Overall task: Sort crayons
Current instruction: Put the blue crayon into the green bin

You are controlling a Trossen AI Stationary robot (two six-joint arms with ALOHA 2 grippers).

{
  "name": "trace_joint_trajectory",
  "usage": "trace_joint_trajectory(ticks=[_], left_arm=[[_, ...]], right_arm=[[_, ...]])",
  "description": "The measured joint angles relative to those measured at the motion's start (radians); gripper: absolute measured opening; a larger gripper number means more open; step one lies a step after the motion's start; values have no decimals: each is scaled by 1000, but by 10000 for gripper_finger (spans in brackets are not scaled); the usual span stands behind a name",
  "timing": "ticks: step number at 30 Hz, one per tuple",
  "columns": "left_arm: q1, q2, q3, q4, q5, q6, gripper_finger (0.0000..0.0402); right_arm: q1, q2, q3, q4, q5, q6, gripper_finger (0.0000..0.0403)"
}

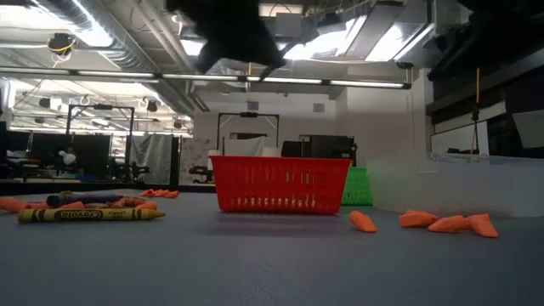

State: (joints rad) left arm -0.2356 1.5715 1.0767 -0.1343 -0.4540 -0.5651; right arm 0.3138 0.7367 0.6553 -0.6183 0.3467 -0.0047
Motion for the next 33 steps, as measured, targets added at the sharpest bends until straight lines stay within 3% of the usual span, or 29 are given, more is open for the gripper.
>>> trace_joint_trajectory(ticks=[7, 11, 21, 33], left_arm=[[129, 0, 0, 205, 1, 239, 12], [191, 0, 0, 286, 2, 309, 12], [288, 139, 1, 492, 114, 366, 12], [317, 321, 0, 496, 113, 366, 12]], right_arm=[[0, -130, -162, 287, 2, -1, 113], [0, -153, -222, 356, 1, -2, 113], [0, -123, -294, 491, 1, -1, 113], [0, -104, -294, 507, 0, -1, 113]])
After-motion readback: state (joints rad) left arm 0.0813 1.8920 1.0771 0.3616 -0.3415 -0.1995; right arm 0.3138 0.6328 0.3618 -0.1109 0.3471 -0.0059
